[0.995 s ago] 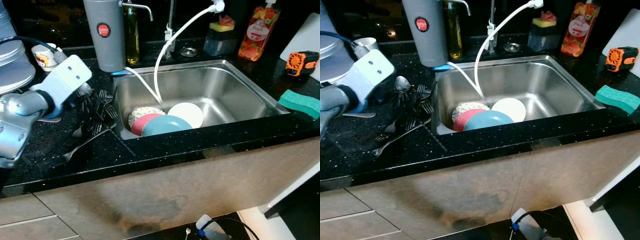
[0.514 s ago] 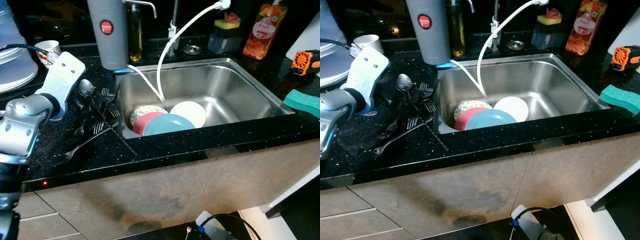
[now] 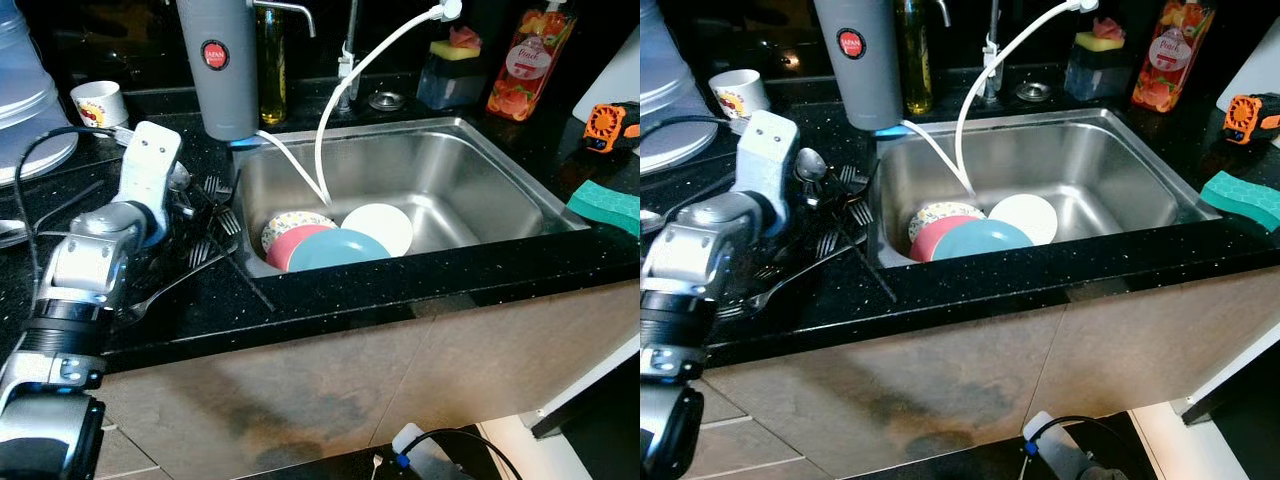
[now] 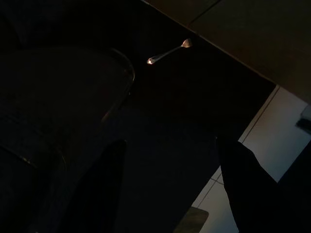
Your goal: Kitchen organization
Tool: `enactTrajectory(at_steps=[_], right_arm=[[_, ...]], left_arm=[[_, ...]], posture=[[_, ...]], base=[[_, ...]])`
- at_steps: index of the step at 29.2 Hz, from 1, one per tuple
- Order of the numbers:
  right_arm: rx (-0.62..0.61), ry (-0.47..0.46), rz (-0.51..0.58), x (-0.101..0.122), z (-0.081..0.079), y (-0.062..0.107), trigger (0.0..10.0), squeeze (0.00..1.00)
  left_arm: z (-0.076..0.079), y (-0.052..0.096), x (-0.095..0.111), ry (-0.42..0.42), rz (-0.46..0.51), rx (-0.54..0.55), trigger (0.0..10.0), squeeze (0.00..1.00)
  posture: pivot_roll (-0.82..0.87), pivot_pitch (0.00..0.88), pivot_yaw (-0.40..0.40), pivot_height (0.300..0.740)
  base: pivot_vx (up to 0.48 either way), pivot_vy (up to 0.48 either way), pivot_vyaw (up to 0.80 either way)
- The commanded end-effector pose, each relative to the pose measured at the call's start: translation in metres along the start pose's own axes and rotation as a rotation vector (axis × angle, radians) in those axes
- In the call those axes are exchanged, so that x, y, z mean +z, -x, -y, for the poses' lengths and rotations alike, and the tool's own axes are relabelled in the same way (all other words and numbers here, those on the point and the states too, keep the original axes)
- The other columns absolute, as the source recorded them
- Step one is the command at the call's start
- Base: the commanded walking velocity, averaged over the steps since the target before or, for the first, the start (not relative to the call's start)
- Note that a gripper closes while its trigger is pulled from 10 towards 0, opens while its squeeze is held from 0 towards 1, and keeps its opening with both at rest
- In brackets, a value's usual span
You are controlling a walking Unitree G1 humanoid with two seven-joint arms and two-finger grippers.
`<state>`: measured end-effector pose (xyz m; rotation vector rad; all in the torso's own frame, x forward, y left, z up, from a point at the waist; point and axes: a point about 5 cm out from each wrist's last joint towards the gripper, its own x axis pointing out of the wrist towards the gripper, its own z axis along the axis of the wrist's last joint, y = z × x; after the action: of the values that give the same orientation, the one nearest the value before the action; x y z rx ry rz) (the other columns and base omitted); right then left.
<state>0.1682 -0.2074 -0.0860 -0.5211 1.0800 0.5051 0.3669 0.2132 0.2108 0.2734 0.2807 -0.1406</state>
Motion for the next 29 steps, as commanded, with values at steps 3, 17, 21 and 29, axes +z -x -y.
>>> enactTrajectory(at_steps=[3, 17, 21, 29], right_arm=[[0.005, -0.008, -0.008, -0.003, -0.002, 0.000, 10.0, 0.00], [0.004, -0.007, -0.007, -0.003, -0.002, 0.000, 10.0, 0.00], [0.003, -0.007, -0.007, -0.002, -0.002, 0.000, 10.0, 0.00], [0.000, -0.007, -0.008, -0.003, -0.002, 0.000, 10.0, 0.00]], left_arm=[[0.003, -0.005, 0.000, 0.041, 0.001, -0.004, 10.0, 0.00], [-0.002, -0.013, -0.022, 0.149, -0.101, 0.035, 10.0, 0.00], [-0.007, -0.012, -0.025, 0.141, -0.112, 0.057, 10.0, 0.00], [-0.028, -0.006, -0.036, 0.098, -0.140, 0.119, 10.0, 0.00]], posture=[[0.03, 0.000, 0.028, 0.740], [0.03, 0.000, 0.032, 0.740], [0.03, 0.000, 0.031, 0.740], [0.03, 0.000, 0.030, 0.740]], base=[[0.000, 0.000, 0.00], [0.000, 0.000, 0.00], [0.000, 0.000, 0.00], [0.000, 0.000, 0.00]])
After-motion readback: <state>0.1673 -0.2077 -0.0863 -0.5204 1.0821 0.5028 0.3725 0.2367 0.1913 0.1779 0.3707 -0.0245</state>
